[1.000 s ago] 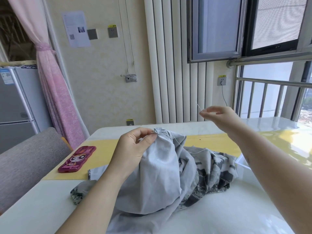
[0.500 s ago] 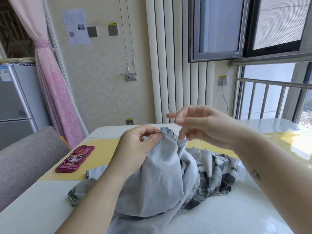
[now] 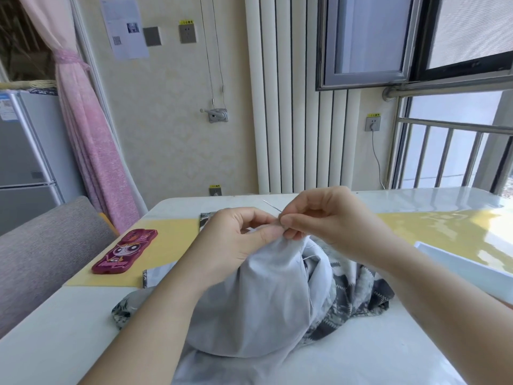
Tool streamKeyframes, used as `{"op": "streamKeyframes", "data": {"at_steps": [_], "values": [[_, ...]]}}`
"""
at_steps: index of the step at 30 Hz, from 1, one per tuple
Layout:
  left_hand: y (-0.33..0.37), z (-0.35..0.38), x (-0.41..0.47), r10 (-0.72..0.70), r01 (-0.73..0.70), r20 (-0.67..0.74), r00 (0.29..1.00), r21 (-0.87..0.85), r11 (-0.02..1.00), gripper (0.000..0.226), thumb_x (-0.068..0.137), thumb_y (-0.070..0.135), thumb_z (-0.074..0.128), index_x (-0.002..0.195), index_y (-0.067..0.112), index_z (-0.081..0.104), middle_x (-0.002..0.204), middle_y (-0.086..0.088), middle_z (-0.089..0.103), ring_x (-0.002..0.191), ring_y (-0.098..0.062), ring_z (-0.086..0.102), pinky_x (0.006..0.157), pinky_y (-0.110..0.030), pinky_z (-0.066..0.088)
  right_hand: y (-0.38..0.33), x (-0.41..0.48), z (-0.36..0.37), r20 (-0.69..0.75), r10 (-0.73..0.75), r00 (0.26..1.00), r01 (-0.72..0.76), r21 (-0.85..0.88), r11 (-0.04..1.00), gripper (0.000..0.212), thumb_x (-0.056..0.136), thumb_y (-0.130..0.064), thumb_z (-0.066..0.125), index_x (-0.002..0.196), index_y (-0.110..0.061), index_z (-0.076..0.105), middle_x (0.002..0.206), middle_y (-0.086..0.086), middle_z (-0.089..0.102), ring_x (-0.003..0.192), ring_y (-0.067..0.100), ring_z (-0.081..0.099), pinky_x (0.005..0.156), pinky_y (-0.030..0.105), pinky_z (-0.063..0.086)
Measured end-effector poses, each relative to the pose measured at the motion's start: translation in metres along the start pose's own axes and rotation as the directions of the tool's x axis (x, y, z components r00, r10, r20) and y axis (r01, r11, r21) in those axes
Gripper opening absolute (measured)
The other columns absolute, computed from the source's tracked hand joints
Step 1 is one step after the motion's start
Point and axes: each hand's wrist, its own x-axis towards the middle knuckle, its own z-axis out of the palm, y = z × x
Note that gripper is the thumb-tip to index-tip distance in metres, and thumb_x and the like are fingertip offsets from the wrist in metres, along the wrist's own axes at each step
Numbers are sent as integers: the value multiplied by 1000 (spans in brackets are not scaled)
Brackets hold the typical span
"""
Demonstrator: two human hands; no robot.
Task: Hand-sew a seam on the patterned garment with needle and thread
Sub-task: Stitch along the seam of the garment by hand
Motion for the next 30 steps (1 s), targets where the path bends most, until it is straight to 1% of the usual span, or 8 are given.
{"op": "streamKeyframes", "data": {"at_steps": [7,9,11,16,19,22,26,30], "values": [[-6,5,-8,-44,50,74,996,-71,996,18,74,33,66,84,19,72,83,5,69,80,-4,60,79,-16,45,8,-13,-4,72,169,983,-182,273,945,16,63,-21,72,72,-8,69,64,10,69,61,16,66,66,25,57],[-6,8,-10,-49,56,89,995,-74,996,5,82,20,66,84,19,71,79,8,68,76,0,59,73,-11,44,10,-16,-5,85,188,979,-205,301,931,16,61,-20,72,71,-8,69,64,10,69,60,15,66,63,23,56],[-5,11,-11,-60,67,84,995,-82,994,9,86,11,64,84,16,70,77,9,67,74,1,58,71,-9,44,14,-16,-8,105,201,974,-224,303,926,15,62,-19,71,71,-7,69,64,11,68,60,15,66,61,21,54],[-4,16,-13,-76,82,81,994,-71,994,9,86,10,65,82,16,70,76,6,66,72,0,57,70,-10,45,15,-10,-17,208,219,953,-271,269,924,12,65,-21,70,71,-11,70,65,7,68,60,13,65,57,18,50],[-4,16,-12,-77,82,74,994,-75,994,12,85,9,65,80,18,71,79,3,67,74,-3,58,72,-13,45,16,-1,-26,98,140,985,-139,-19,990,8,73,-31,71,77,-24,74,73,-3,72,65,2,63,58,12,45],[-4,16,-13,-64,68,58,996,-71,995,16,85,8,65,79,21,71,76,8,68,73,-1,59,72,-11,45,18,5,-29,63,-14,998,39,-414,909,13,85,-21,69,88,-33,73,72,-15,66,62,-3,55,58,8,41],[-2,14,-14,-54,57,51,997,-65,996,19,84,9,66,75,24,72,74,10,69,72,0,59,71,-11,45,17,4,-31,182,-120,976,198,-514,834,20,87,-14,66,86,-34,71,76,-19,60,73,-3,55,63,7,40],[-2,13,-13,-57,60,52,997,-68,996,21,83,12,67,71,27,74,76,10,70,73,0,60,72,-11,46,21,6,-33,192,-186,964,263,-549,793,18,87,-12,66,84,-29,73,78,-17,60,77,-1,55,67,13,45]]}}
